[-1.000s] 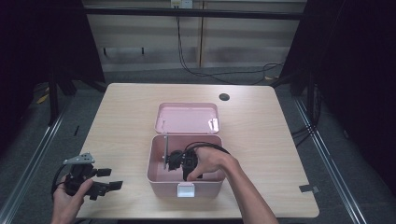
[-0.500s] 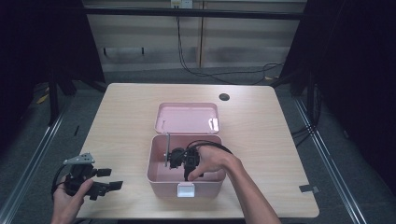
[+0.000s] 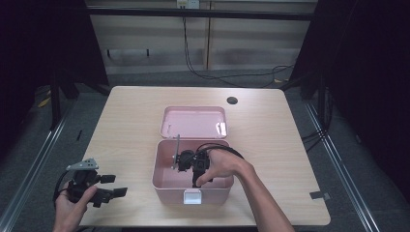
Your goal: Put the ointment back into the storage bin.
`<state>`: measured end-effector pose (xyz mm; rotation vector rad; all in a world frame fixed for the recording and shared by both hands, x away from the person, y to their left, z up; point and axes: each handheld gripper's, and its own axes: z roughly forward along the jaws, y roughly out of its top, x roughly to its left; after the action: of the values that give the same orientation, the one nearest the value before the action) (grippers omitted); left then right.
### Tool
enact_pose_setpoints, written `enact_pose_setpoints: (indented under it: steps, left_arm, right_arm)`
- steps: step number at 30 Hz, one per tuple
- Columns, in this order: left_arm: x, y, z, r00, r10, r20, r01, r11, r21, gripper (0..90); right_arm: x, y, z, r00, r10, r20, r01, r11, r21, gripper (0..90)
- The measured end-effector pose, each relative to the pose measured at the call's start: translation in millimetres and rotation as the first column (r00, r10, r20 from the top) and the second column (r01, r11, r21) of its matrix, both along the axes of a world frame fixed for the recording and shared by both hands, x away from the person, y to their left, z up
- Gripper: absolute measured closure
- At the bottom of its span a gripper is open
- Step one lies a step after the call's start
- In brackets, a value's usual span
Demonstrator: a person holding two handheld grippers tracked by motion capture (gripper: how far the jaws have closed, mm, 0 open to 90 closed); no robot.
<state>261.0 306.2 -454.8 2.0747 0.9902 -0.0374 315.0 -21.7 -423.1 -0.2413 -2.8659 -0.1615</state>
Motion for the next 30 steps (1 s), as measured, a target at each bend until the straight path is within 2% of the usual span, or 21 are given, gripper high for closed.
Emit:
enact_pose_setpoints:
  steps: [9,12,13,15,25,30]
  left_arm:
    - [0.1,0.2,-0.2,1.0,0.003,-0.001,-0.003,1.0,-0.001,18.1]
    - [0.1,0.1,-0.3,1.0,0.004,-0.002,-0.004,1.0,-0.002,18.1]
    - [0.1,0.2,-0.2,1.0,0.004,-0.001,-0.004,1.0,-0.001,18.1]
    - [0.1,0.3,-0.2,1.0,0.003,-0.001,-0.003,1.0,-0.002,18.1]
    - [0.1,0.2,-0.4,1.0,0.004,-0.001,-0.004,1.0,-0.003,18.1]
    - [0.3,0.5,-0.5,1.0,0.004,-0.002,-0.004,1.0,-0.004,18.1]
  right_arm:
    - [-2.0,-6.1,8.2,0.9996,-0.014,0.023,0.014,0.9998,0.013,60.8]
    - [-3.1,-7.5,11.6,0.9988,-0.035,0.033,0.035,0.9994,0.005,60.7]
    - [-3.2,-8.6,12.8,0.9989,-0.026,0.04,0.026,0.9996,0.009,60.7]
    - [-4.4,-11.2,22.4,0.9974,-0.033,0.064,0.031,0.999,0.031,60.1]
    - [-5.9,-23.4,45.2,0.9914,-0.065,0.114,0.055,0.9945,0.089,59.4]
    - [-7.0,-26.6,49.6,0.992,-0.053,0.115,0.044,0.996,0.078,59.4]
